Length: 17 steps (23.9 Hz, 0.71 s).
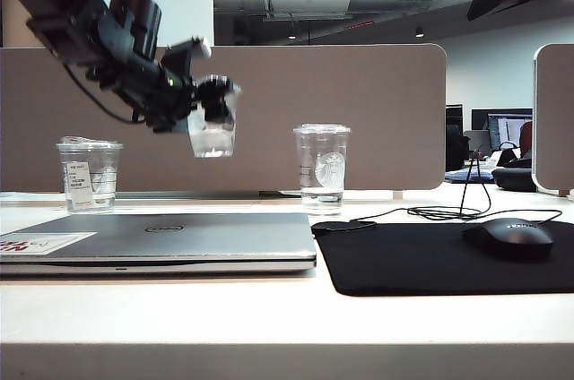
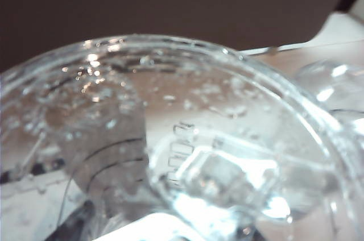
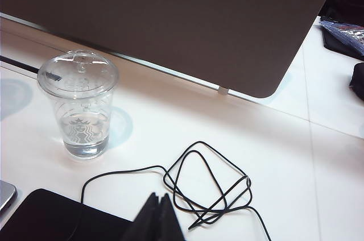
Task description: Pick up the coffee cup on the middle and place it on the right side of the laptop.
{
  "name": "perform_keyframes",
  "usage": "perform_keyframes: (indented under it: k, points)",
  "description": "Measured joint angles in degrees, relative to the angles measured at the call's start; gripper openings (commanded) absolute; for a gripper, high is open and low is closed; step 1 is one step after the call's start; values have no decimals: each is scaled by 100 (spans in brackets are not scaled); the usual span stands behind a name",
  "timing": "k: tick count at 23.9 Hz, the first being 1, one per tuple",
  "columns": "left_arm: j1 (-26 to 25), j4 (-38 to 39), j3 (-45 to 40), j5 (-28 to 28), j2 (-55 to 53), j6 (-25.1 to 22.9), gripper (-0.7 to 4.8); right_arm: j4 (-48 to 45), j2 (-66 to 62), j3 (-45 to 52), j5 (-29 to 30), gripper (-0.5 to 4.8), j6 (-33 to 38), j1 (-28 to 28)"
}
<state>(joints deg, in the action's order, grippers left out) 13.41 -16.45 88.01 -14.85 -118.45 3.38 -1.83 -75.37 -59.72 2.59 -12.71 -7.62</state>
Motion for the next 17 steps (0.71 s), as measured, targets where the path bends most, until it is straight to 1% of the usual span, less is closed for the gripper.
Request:
perform_keyframes:
  k: [2,4,5,11,17]
  points:
    - [0,90,0,-251,140,0,272,0,2,0,2,-5,0,0]
    - [7,203,0,-874,365,11,272,4,7,2,2,-5,0,0]
    - [26,256,0,-1010,424,11,272,4,11,0,0,-5,0,0]
    - [232,691,0,-1250,669,11,272,20,223,0,-2,-5,0,0]
    - [468,1036,-2,-1980,708,11,272,90,295,2,-118,-5,0,0]
